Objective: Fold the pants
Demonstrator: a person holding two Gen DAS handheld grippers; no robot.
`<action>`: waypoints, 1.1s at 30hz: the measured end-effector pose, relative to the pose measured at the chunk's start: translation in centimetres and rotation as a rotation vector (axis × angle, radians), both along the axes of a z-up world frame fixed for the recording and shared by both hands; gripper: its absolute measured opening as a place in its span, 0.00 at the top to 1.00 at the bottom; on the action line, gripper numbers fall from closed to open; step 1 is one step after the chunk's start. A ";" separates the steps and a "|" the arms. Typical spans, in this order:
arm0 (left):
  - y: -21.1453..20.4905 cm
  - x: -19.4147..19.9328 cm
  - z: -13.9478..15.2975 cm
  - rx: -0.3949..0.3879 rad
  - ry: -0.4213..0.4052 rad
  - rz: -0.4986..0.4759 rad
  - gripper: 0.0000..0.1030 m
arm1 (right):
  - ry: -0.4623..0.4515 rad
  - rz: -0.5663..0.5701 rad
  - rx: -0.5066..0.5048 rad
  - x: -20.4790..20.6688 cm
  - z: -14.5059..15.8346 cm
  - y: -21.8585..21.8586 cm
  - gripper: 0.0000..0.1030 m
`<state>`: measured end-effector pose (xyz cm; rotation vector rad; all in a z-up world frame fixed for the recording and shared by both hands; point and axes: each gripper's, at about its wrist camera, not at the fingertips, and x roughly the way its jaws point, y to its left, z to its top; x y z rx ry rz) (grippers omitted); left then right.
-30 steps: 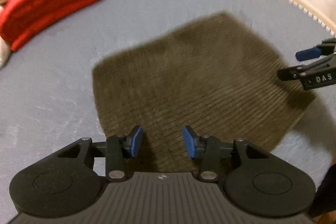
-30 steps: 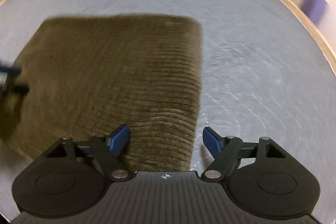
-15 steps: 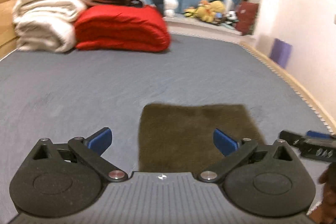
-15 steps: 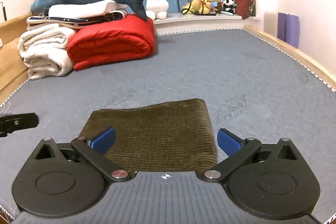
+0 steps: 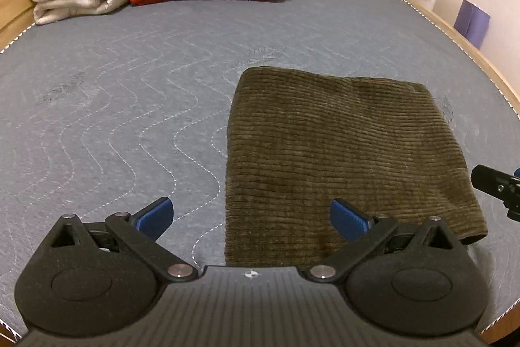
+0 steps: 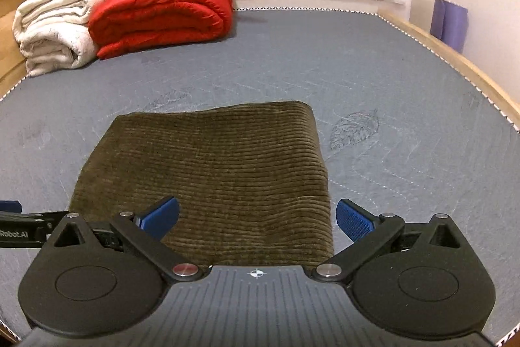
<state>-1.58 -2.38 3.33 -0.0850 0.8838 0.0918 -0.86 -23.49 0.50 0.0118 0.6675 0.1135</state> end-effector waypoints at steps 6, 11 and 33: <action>-0.8 -0.2 0.1 -0.013 0.011 -0.010 0.00 | 0.038 -0.017 0.043 0.2 0.0 -0.2 0.01; -1.2 -0.3 -0.3 -0.018 0.025 -0.018 0.00 | 0.040 -0.007 0.038 -0.2 0.1 0.1 0.01; -1.6 -1.0 -0.5 -0.038 0.041 -0.046 0.00 | 0.050 0.003 0.009 -0.7 -0.2 0.3 0.01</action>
